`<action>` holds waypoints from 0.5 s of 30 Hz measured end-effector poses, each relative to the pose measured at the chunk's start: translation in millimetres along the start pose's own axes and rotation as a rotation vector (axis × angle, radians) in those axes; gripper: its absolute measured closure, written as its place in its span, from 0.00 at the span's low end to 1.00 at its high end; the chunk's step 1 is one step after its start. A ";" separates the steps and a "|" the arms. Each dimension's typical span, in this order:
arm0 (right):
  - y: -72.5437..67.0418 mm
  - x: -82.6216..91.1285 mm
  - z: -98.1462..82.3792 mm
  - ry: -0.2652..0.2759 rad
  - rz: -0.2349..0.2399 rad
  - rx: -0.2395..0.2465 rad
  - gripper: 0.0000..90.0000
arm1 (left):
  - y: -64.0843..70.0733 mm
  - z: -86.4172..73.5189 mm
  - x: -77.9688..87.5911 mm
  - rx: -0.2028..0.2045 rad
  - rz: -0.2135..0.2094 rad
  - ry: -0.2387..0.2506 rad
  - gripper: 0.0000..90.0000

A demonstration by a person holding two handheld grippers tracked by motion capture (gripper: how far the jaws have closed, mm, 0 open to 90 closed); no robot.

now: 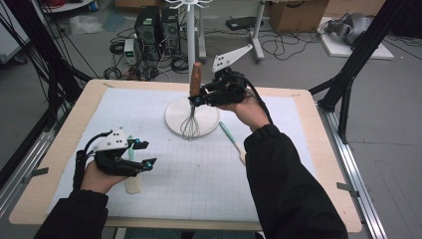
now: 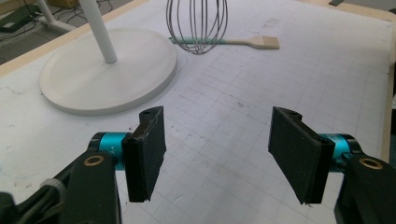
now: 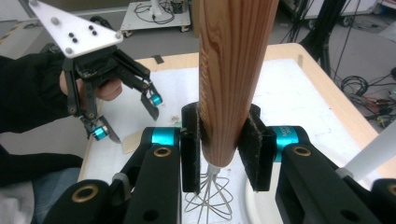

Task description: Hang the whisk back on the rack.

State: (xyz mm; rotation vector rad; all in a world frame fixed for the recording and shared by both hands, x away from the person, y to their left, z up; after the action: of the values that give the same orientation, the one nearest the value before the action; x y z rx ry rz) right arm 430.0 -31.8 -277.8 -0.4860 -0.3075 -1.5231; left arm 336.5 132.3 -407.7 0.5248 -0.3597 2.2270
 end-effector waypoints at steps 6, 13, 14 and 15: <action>9.1 3.8 11.7 -0.001 -0.014 0.000 0.79 | -1.4 -0.1 0.6 0.002 0.006 0.002 0.40; 22.6 7.0 24.9 -0.018 -0.034 -0.004 0.79 | -3.3 -0.3 0.3 0.001 0.005 0.006 0.40; 24.1 7.4 26.8 -0.019 -0.034 -0.008 0.79 | -3.4 -0.1 0.3 0.000 0.004 0.007 0.40; 26.0 7.6 29.1 -0.019 -0.036 -0.007 0.79 | -3.5 0.0 0.4 -0.001 0.004 0.008 0.40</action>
State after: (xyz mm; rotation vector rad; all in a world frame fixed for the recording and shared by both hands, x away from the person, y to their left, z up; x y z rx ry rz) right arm 459.2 -24.9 -251.8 -0.5030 -0.3275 -1.5554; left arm 339.0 134.8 -407.3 0.5149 -0.3575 2.2321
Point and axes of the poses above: each handheld gripper's, and its own axes: x roughly backward along the jaws, z roughly out of its top, y roughly to its right, the point moved 10 cm from there along -x, roughly forward along the jaws, and after that the axes turned 9 degrees about z, right-handed, at the moved point
